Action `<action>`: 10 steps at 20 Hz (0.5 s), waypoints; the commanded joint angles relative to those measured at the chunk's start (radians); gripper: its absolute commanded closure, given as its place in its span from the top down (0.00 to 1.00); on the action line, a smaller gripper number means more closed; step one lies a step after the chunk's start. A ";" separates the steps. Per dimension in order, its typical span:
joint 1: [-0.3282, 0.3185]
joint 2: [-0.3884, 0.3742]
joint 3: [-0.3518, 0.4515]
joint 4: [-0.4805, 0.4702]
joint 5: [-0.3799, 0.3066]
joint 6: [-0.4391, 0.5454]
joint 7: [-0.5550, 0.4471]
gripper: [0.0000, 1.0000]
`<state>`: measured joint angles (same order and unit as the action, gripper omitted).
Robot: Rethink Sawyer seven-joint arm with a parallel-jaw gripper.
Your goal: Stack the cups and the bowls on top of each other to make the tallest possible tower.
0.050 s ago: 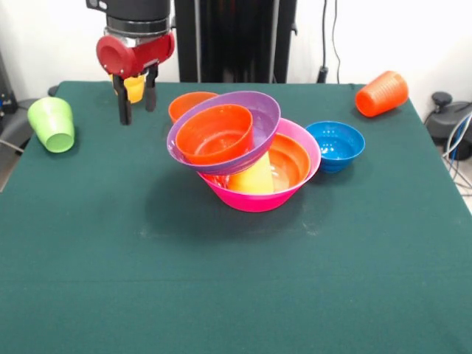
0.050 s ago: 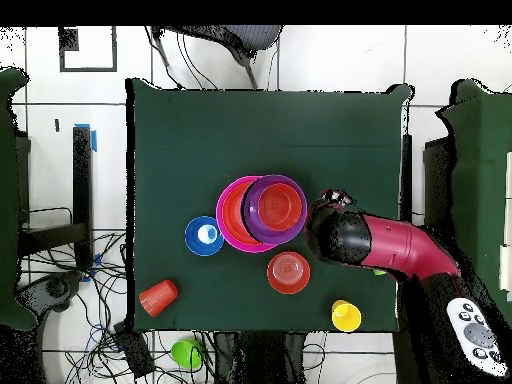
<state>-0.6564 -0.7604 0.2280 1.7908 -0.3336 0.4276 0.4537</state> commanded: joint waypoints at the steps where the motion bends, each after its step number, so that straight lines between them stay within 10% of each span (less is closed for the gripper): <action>1: -0.019 0.056 0.131 -0.067 -0.096 0.129 -0.099 1.00; 10: -0.073 0.112 0.173 -0.132 -0.147 0.163 -0.127 1.00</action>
<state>-0.7120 -0.7067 0.2986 1.7369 -0.3898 0.4803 0.4537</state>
